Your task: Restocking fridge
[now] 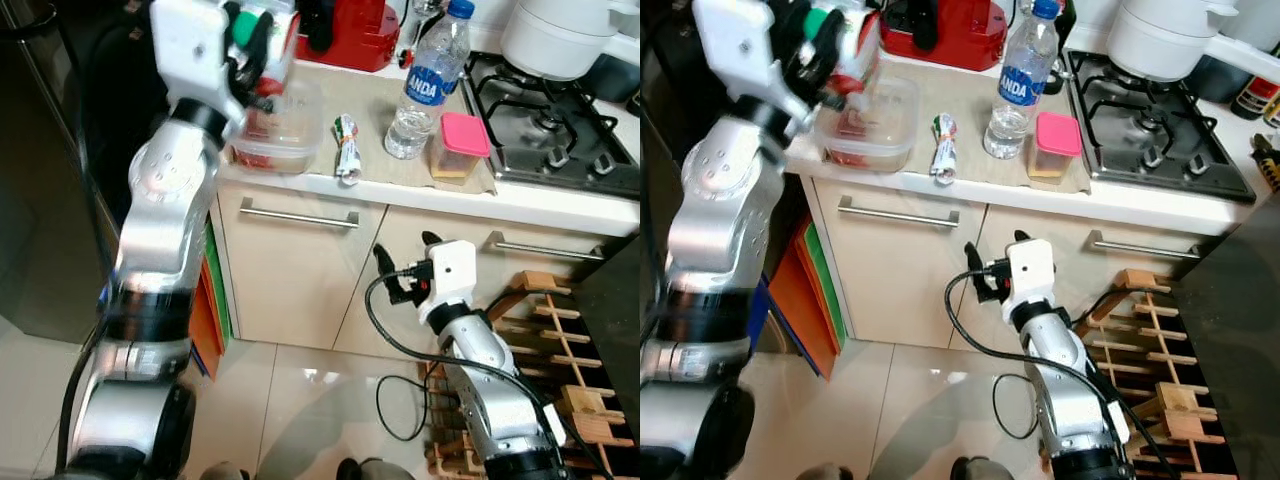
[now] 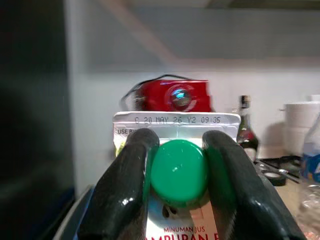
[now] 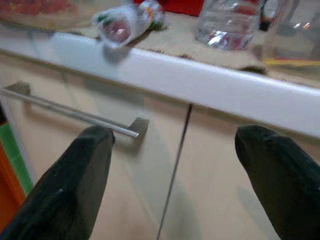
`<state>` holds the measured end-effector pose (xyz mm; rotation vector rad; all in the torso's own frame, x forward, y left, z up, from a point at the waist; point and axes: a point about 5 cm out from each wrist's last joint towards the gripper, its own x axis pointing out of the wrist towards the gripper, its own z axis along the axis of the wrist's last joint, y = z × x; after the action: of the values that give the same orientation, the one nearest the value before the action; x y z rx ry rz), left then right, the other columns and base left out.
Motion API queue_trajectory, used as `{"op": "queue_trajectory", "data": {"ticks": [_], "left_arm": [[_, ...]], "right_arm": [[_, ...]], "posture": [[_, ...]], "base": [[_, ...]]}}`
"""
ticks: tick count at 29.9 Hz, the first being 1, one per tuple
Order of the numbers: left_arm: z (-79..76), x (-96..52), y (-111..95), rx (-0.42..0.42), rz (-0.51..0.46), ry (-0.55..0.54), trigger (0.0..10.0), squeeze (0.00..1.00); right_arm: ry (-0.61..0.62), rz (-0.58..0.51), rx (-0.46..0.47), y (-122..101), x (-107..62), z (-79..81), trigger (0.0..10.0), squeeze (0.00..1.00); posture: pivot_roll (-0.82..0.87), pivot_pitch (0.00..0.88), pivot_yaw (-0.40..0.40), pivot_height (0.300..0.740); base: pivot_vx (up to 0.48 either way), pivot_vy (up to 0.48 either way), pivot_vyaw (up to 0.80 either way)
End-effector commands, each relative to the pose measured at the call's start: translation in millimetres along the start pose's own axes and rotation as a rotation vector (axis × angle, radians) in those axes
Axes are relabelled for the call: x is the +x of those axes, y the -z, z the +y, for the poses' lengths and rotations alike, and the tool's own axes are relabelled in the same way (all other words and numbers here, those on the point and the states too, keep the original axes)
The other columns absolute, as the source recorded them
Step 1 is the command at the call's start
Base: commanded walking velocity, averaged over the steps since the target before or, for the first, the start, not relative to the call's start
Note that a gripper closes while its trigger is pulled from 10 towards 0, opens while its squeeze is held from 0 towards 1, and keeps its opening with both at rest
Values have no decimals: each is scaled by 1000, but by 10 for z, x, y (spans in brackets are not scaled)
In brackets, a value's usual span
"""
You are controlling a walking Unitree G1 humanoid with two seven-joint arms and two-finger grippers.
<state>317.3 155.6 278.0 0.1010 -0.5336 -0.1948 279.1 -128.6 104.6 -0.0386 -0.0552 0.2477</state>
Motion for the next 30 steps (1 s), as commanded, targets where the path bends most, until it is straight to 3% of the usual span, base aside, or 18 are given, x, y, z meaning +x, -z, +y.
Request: {"op": "queue_trajectory", "data": {"ticks": [1,4,7,9,10,12,16,25,27,30], "left_arm": [[6,-56,-203,-21,-67,-5,0,0],[-116,-188,-291,-22,-31,85,0,0],[-158,-250,-227,-30,4,117,0,0],[-217,-414,-28,-34,101,156,0,0],[-217,-414,-28,-34,101,156,0,0],[-303,-614,212,-40,208,133,0,0],[-336,-717,365,-42,270,104,0,0],[-440,-1067,584,-73,392,139,0,0],[-464,-1166,752,-82,468,149,0,0],[-458,-1205,923,-89,518,134,0,0]], "right_arm": [[48,-39,-20,-68,11,-115,10000,0],[45,-52,-46,-85,34,-142,10000,0],[47,-45,-43,-65,45,-152,10000,0],[42,-38,-29,-56,65,-135,10000,0],[42,-38,-29,-56,65,-135,10000,0],[58,-36,-5,-51,86,-142,10000,0],[85,-38,8,-49,71,-182,10000,0],[119,16,2,59,-224,-258,10000,0],[121,75,-6,188,-343,-274,10000,0],[149,97,8,245,-334,-275,10000,0]], "posture": [[23,30,-69,740],[59,17,-75,740],[78,10,-87,740],[82,5,-90,740],[82,5,-90,740],[80,0,-86,740],[64,0,-79,740],[50,0,-62,740],[46,0,-61,740],[38,0,-59,740]], "base": [[0,0,0],[0,0,0],[0,0,0],[0,0,0],[0,0,0],[0,0,0],[0,0,0],[0,0,0],[0,0,0],[0,0,0]]}}
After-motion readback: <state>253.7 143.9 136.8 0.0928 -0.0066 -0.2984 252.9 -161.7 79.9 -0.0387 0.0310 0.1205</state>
